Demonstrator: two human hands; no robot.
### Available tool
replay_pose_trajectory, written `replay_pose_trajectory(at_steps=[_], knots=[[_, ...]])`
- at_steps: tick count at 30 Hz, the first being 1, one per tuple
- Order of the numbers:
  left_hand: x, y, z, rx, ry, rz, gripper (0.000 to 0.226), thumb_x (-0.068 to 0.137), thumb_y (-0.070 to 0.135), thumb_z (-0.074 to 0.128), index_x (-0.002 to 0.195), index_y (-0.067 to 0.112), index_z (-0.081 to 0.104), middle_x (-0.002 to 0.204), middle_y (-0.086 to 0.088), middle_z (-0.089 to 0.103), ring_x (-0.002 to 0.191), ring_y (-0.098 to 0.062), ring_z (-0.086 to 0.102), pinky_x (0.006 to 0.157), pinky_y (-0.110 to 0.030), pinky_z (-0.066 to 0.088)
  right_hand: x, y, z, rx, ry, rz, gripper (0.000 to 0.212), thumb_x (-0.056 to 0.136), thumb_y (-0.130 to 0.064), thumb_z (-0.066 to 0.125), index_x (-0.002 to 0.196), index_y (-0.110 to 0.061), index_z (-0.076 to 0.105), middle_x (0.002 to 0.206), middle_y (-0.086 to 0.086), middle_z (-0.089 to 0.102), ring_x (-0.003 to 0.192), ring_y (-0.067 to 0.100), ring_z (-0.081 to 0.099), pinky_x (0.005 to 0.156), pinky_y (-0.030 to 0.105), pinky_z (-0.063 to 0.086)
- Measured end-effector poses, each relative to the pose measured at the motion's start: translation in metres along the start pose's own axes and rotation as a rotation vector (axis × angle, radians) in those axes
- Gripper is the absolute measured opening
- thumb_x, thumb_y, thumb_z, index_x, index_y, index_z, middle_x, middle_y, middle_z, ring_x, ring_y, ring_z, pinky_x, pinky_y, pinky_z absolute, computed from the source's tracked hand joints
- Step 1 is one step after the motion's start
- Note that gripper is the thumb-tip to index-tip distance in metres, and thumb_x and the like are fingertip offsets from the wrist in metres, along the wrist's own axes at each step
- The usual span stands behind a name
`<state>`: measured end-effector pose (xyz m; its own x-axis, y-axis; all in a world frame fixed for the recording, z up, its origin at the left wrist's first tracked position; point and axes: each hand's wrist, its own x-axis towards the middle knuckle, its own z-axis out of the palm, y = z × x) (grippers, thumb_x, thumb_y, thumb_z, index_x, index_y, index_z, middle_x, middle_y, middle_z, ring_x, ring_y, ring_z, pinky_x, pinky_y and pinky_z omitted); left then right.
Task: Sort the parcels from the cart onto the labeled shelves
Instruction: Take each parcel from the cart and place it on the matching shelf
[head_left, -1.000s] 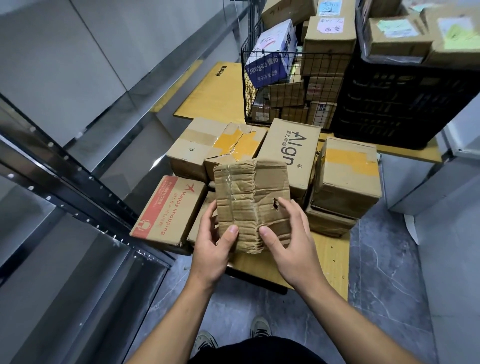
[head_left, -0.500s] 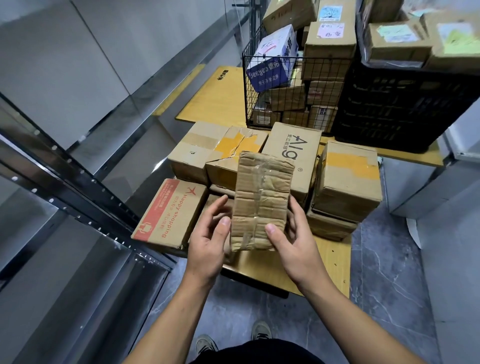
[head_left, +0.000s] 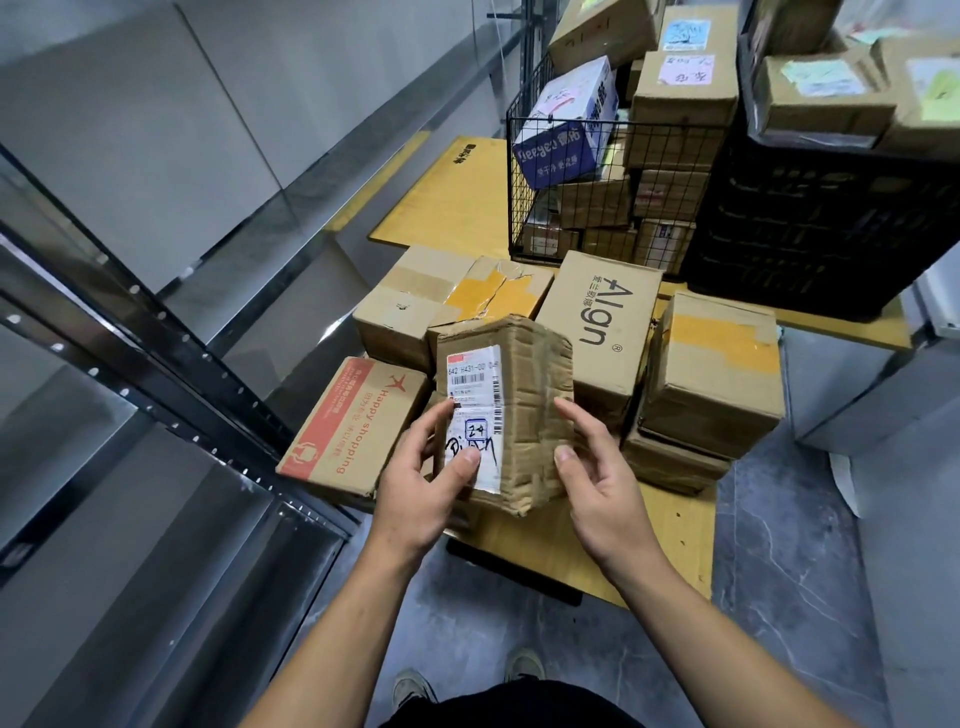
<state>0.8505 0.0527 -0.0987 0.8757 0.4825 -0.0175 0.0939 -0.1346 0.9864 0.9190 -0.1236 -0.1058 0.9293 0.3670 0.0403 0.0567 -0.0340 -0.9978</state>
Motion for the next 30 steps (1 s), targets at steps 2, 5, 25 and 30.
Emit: replay_pose_trajectory(at_steps=[2, 5, 25, 30], knots=[[-0.001, -0.003, -0.006, 0.058, 0.044, 0.024, 0.055, 0.077, 0.043, 0.072, 0.129, 0.043, 0.056, 0.128, 0.014, 0.062, 0.122, -0.007, 0.055, 0.105, -0.041, 0.046, 0.002, -0.001, 0.004, -0.153, 0.009, -0.051, 0.041, 0.096, -0.03, 0.053, 0.132, -0.049, 0.053, 0.144, -0.01, 0.05, 0.135, -0.005, 0.042, 0.112, 0.02, 0.037], [-0.005, -0.006, -0.018, 0.088, 0.104, 0.051, 0.051, 0.078, 0.043, 0.072, 0.127, 0.046, 0.058, 0.13, 0.01, 0.06, 0.124, -0.011, 0.055, 0.102, -0.041, 0.049, 0.005, -0.009, 0.011, -0.203, -0.043, -0.036, 0.038, 0.094, -0.043, 0.059, 0.13, -0.047, 0.05, 0.145, -0.001, 0.044, 0.122, -0.027, 0.034, 0.09, -0.005, 0.031], [-0.058, -0.02, -0.17, 0.428, 0.574, 0.232, 0.056, 0.084, 0.016, 0.071, 0.136, 0.024, 0.053, 0.132, 0.006, 0.049, 0.121, -0.005, 0.053, 0.1, -0.02, 0.045, 0.014, -0.032, 0.2, -0.061, -0.414, -0.121, 0.067, 0.088, -0.009, 0.072, 0.138, -0.043, 0.044, 0.132, -0.016, 0.061, 0.12, -0.002, 0.059, 0.1, 0.023, 0.049], [-0.065, -0.023, -0.225, 0.452, 0.608, 0.221, 0.061, 0.084, 0.01, 0.074, 0.139, 0.024, 0.05, 0.133, 0.008, 0.047, 0.12, 0.006, 0.05, 0.099, -0.014, 0.044, 0.007, -0.043, 0.257, 0.025, -0.452, -0.095, 0.058, 0.091, 0.003, 0.068, 0.136, -0.026, 0.047, 0.119, -0.016, 0.062, 0.102, -0.015, 0.061, 0.079, 0.005, 0.048]])
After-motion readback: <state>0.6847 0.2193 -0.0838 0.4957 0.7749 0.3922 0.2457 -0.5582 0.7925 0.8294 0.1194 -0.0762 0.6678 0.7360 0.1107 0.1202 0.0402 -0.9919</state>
